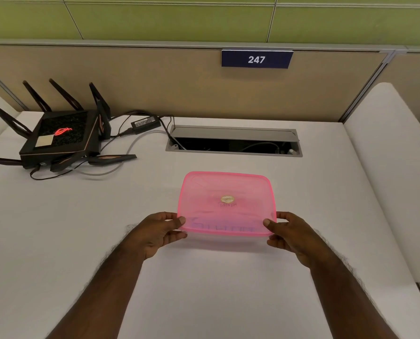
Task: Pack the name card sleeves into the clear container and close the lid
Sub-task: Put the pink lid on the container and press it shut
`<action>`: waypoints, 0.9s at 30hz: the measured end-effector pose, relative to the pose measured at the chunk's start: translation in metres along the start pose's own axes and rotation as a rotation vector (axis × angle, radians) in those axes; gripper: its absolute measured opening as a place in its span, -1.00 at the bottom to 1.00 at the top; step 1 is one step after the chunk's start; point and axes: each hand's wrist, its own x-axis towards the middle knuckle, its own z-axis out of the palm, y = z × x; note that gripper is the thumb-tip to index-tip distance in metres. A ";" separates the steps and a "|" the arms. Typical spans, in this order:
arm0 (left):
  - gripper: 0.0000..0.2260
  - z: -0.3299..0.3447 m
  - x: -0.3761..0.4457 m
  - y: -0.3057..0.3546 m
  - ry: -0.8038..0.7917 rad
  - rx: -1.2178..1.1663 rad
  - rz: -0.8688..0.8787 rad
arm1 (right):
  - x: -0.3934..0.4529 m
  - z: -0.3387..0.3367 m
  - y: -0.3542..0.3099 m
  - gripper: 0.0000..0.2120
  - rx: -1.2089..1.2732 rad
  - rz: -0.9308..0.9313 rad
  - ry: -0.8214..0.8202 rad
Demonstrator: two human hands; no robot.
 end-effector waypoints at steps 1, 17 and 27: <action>-0.67 0.000 0.001 0.000 0.000 -0.012 -0.002 | 0.000 0.000 0.000 -0.49 -0.001 -0.001 -0.002; -0.97 0.011 -0.004 -0.003 0.096 -0.006 0.018 | -0.006 -0.004 0.009 -0.64 -0.004 -0.004 0.040; -0.86 0.010 -0.002 0.005 0.078 0.119 -0.028 | -0.008 -0.005 0.010 -0.71 -0.026 0.003 -0.011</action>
